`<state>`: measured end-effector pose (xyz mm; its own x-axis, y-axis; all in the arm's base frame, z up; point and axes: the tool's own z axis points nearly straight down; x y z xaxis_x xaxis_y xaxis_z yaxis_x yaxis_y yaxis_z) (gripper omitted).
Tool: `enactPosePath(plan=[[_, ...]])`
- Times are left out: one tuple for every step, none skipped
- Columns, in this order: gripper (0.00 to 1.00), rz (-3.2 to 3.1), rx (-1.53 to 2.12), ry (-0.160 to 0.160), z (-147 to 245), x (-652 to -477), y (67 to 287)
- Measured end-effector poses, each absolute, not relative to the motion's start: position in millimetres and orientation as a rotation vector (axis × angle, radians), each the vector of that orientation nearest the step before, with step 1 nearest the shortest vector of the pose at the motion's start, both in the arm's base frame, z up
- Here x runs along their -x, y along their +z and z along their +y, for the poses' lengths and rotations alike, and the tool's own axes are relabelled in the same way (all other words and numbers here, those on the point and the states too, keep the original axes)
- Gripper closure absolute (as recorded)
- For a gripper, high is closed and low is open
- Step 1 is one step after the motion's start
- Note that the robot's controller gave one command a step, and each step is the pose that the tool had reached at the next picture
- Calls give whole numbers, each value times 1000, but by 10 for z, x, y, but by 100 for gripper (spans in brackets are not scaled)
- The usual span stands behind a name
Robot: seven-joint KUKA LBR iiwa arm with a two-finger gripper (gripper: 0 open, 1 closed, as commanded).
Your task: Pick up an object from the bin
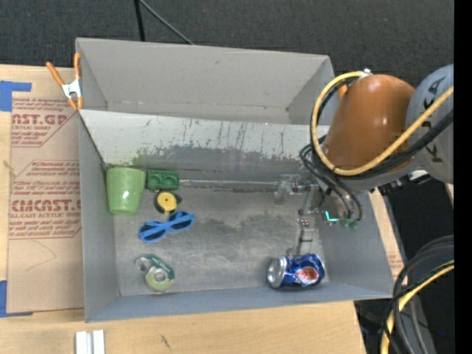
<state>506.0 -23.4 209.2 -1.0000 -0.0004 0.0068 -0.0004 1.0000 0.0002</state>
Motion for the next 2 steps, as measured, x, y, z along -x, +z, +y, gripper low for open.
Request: enactPosePath(plan=[[0, -3104, -511, -1, 11, -4799, 856], [0, -3086, -646, 7, -403, -5215, 1836]])
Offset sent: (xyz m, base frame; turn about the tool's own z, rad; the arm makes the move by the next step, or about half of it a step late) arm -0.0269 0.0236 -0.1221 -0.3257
